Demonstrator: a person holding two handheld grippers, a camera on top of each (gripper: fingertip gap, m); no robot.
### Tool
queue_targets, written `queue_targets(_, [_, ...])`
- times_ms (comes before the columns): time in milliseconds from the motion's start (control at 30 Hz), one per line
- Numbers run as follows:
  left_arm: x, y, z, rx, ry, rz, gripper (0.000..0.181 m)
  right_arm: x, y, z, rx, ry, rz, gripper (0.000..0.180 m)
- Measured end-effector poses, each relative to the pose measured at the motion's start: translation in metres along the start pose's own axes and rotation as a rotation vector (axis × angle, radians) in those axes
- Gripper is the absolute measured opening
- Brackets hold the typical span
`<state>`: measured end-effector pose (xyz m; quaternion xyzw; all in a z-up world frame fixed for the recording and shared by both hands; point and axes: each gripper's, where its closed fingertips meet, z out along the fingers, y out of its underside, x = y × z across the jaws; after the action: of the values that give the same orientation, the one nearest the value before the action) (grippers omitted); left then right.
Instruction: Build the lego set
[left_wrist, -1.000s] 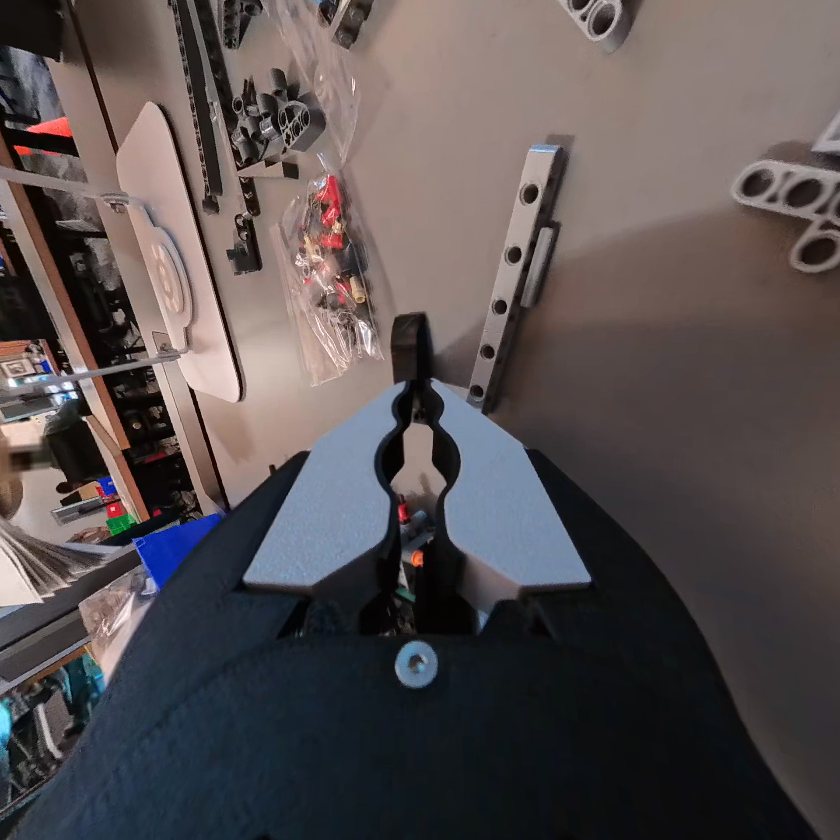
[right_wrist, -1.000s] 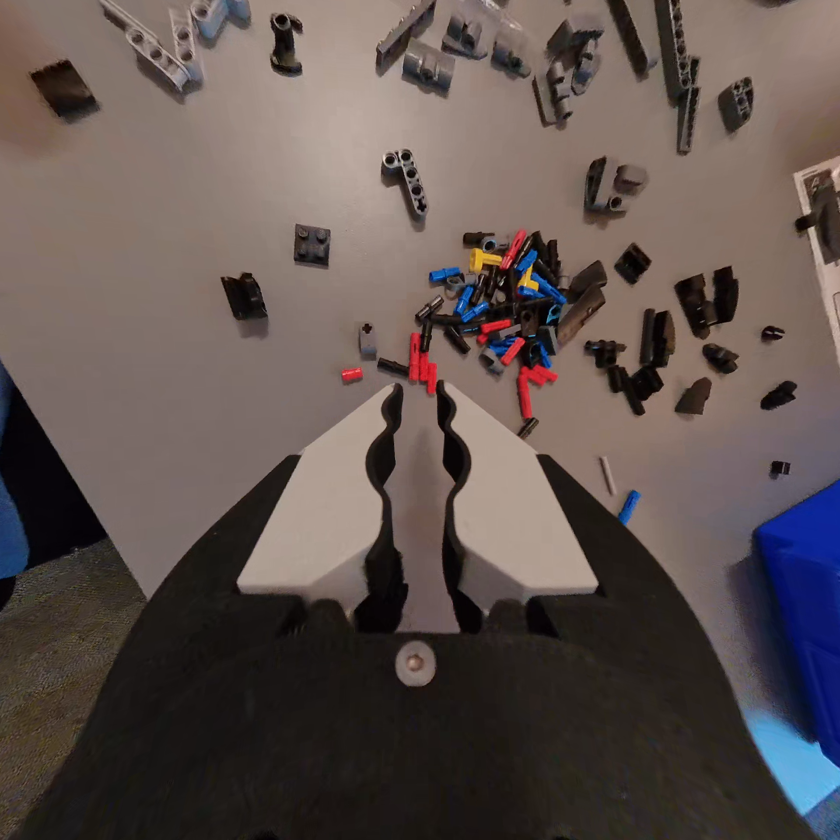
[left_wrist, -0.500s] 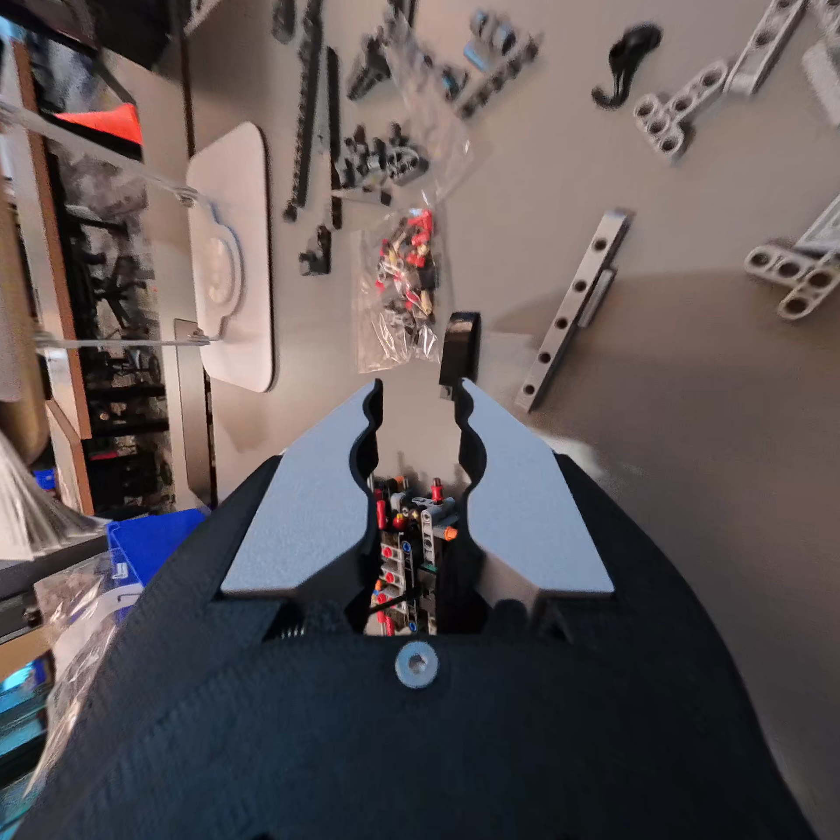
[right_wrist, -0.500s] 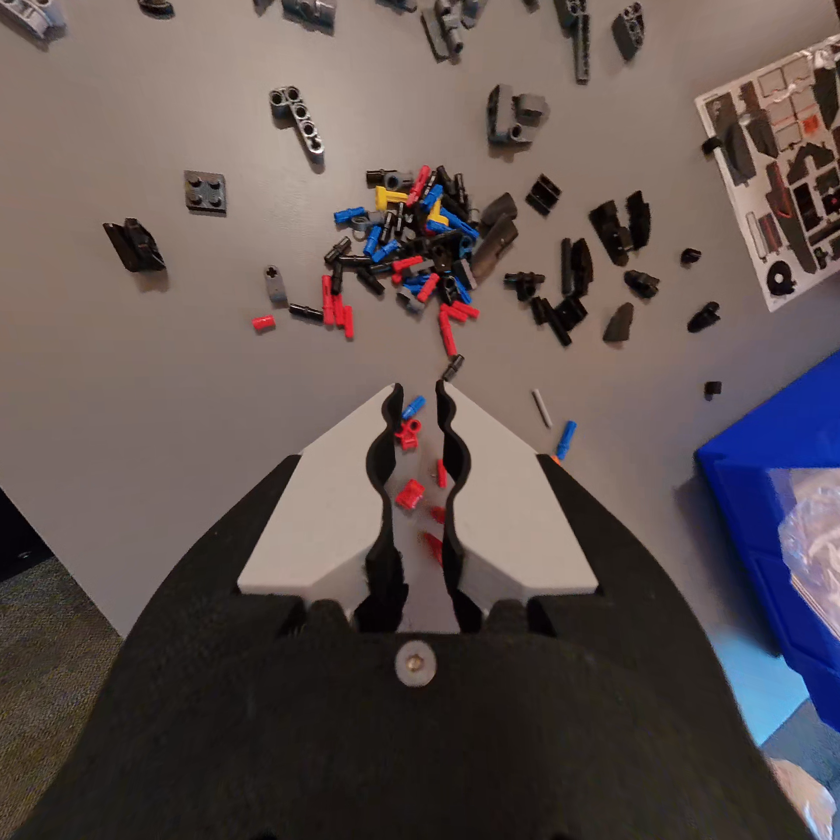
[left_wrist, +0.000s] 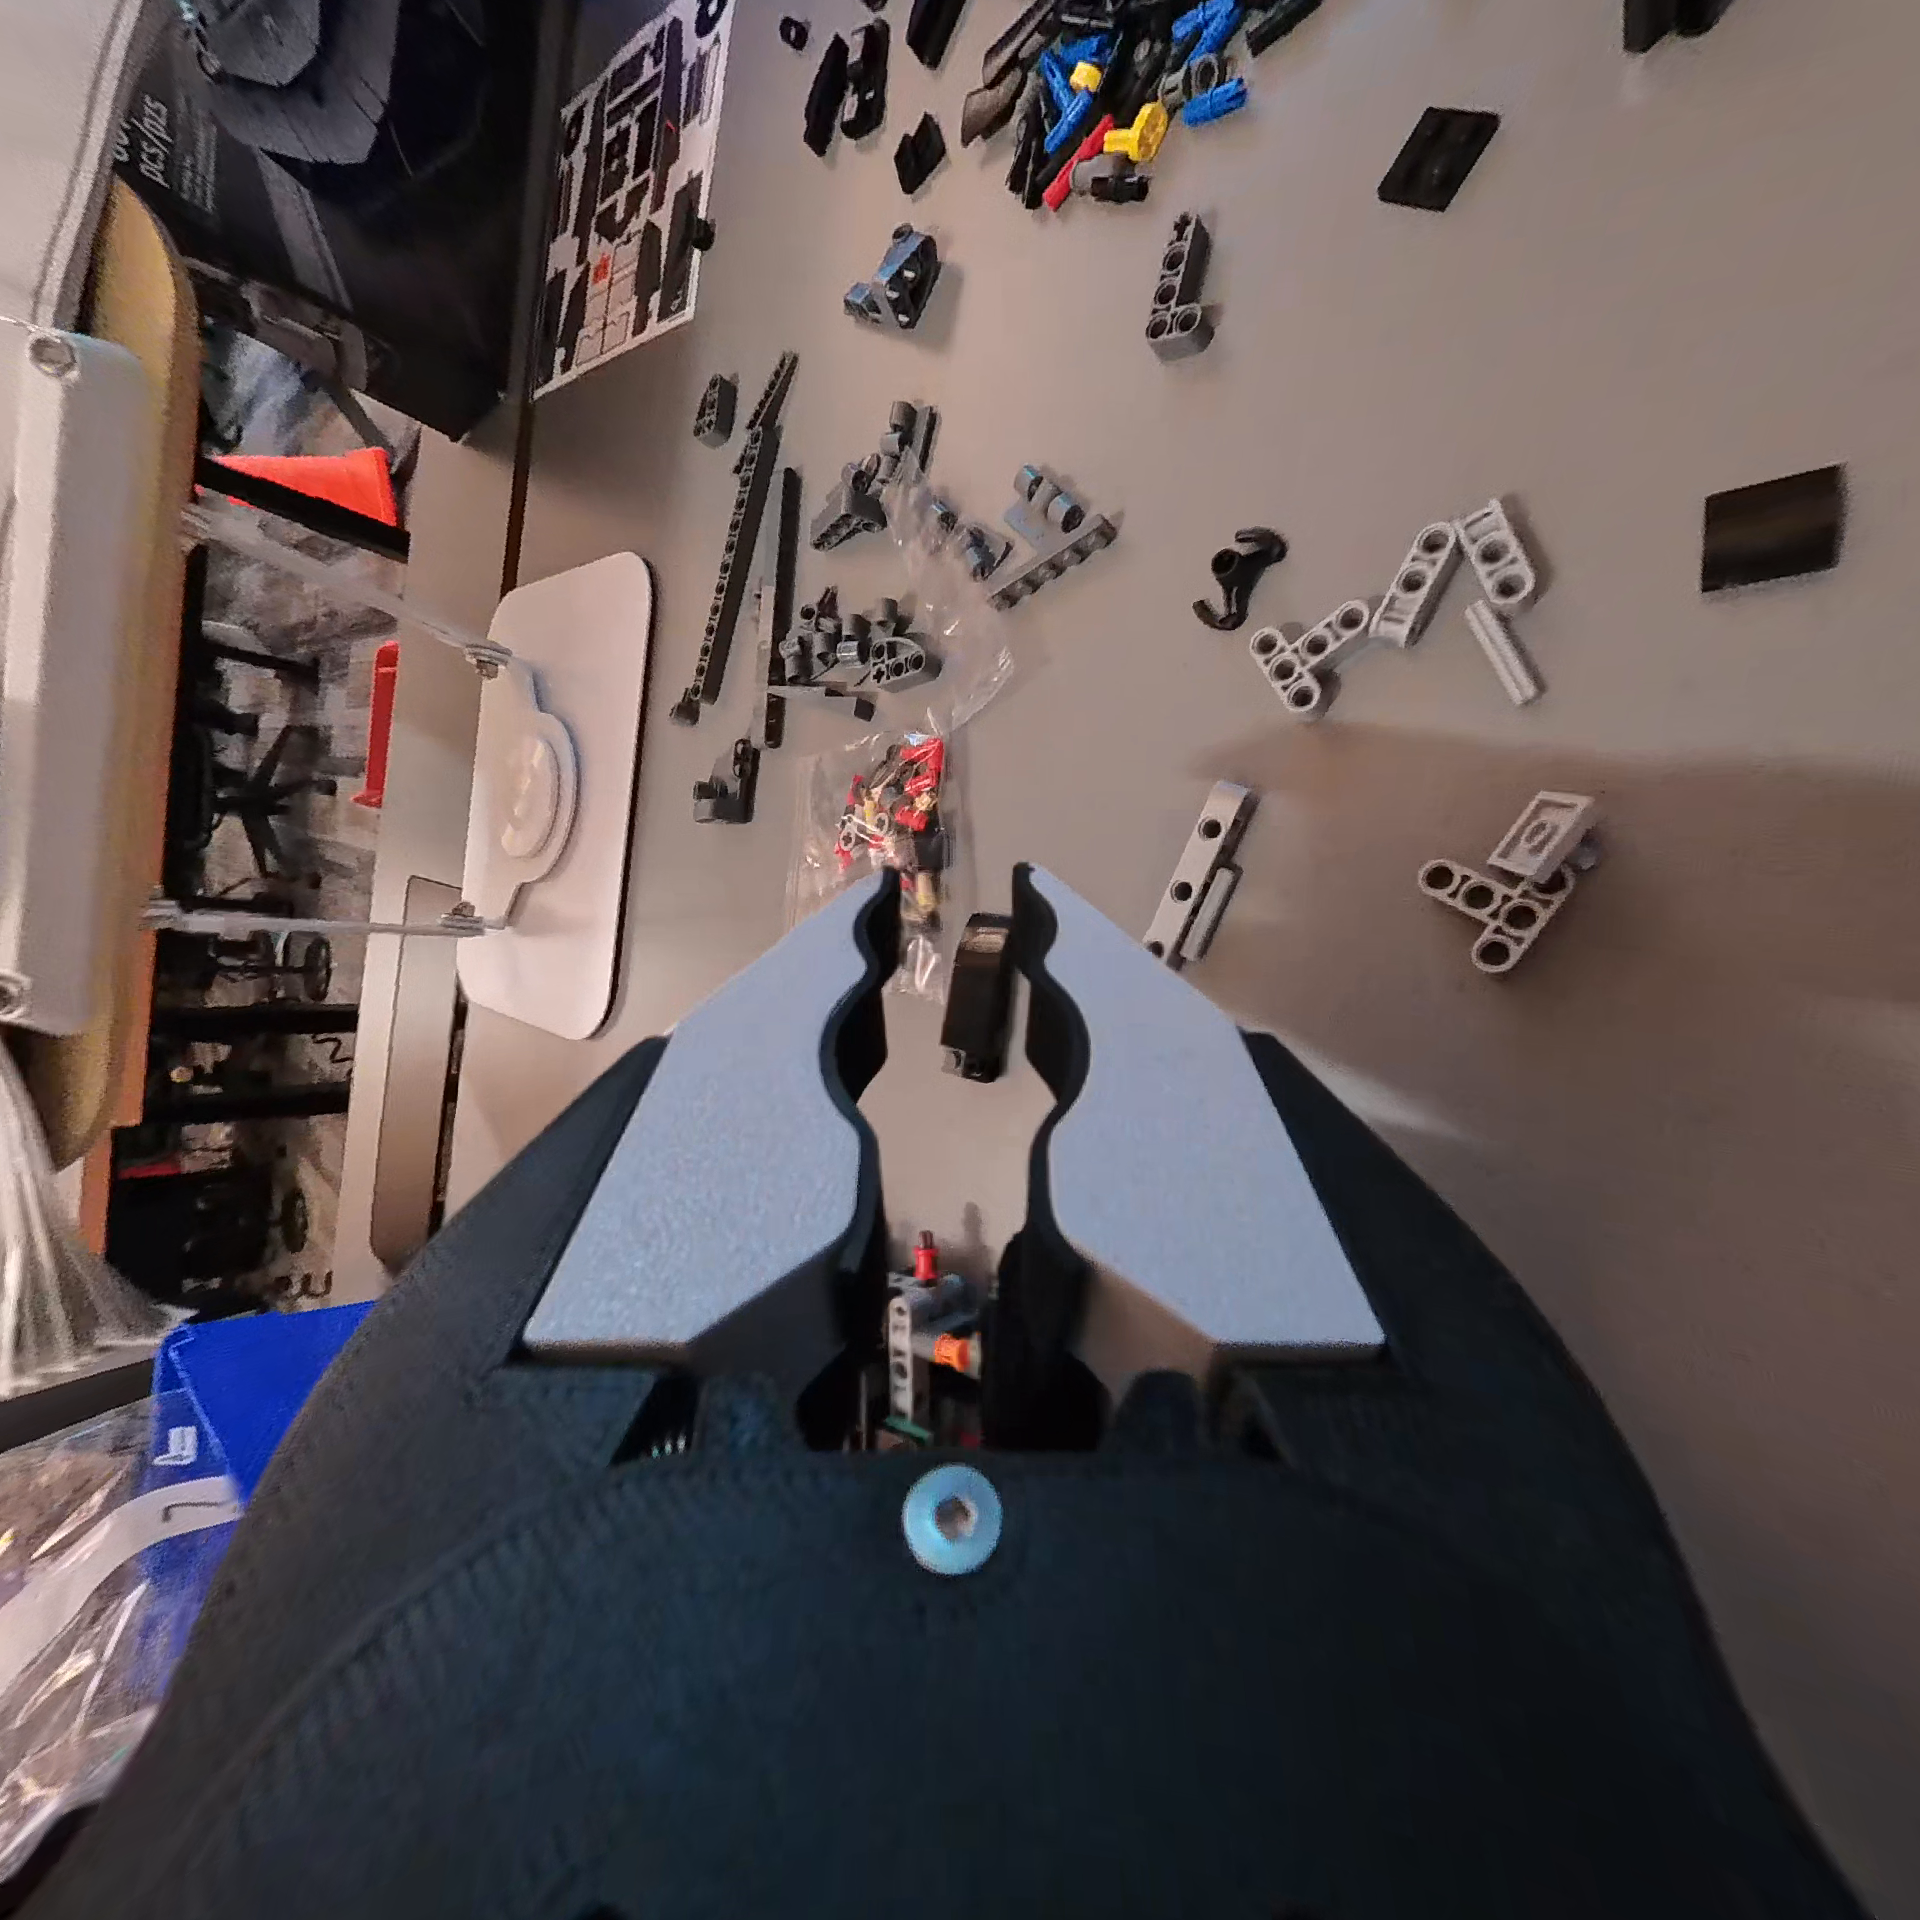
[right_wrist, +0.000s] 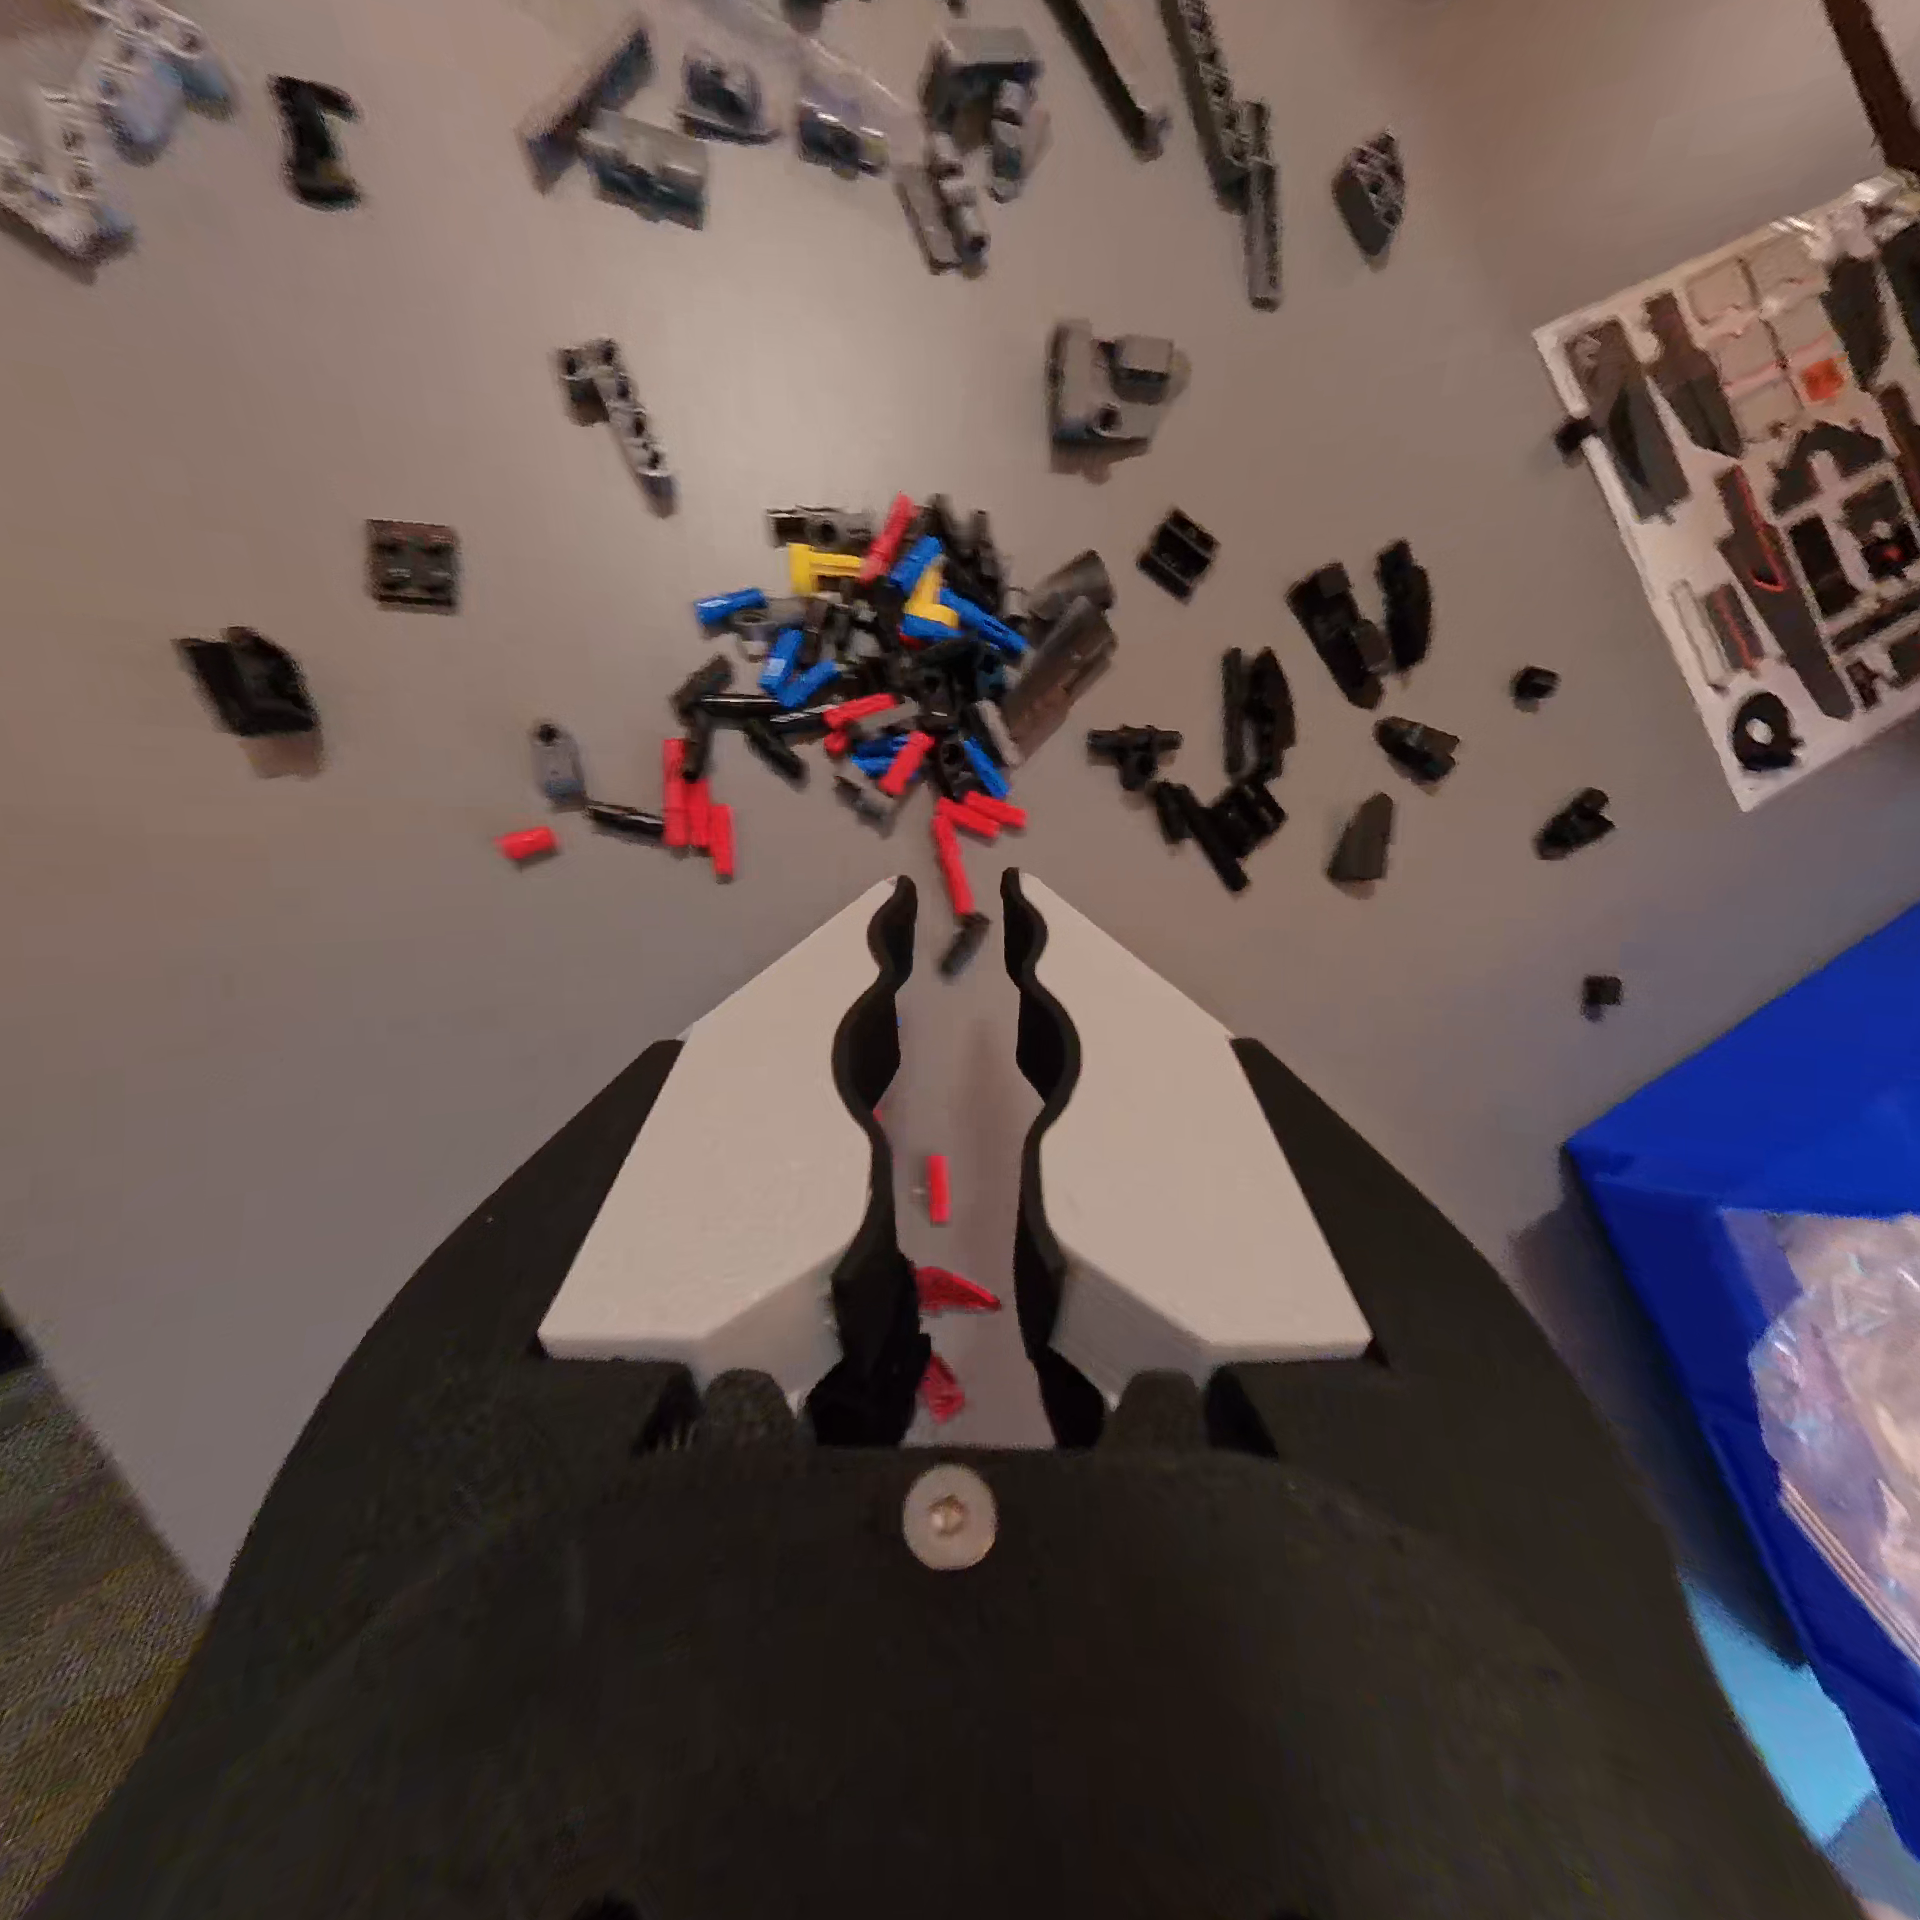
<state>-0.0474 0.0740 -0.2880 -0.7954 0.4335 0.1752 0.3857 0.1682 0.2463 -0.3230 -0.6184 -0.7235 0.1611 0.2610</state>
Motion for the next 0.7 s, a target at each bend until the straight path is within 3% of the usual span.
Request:
queue_targets(133, [0.01, -0.005, -0.003, 0.04, 0.033, -0.015, 0.019, -0.062, -0.022, -0.007, 0.069, -0.186, -0.062, 0.021])
queue_targets(300, [0.026, -0.015, 0.0, 0.067, 0.069, 0.001, 0.018, -0.122, -0.036, 0.004, 0.105, -0.261, -0.113, 0.032])
queue_targets(433, [0.036, -0.024, 0.002, 0.086, 0.092, 0.016, 0.018, -0.129, -0.03, 0.025, 0.064, -0.198, -0.148, 0.03])
queue_targets(700, [0.051, -0.032, 0.008, 0.12, 0.146, 0.008, 0.018, -0.136, -0.035, 0.032, 0.093, -0.294, -0.102, 0.01])
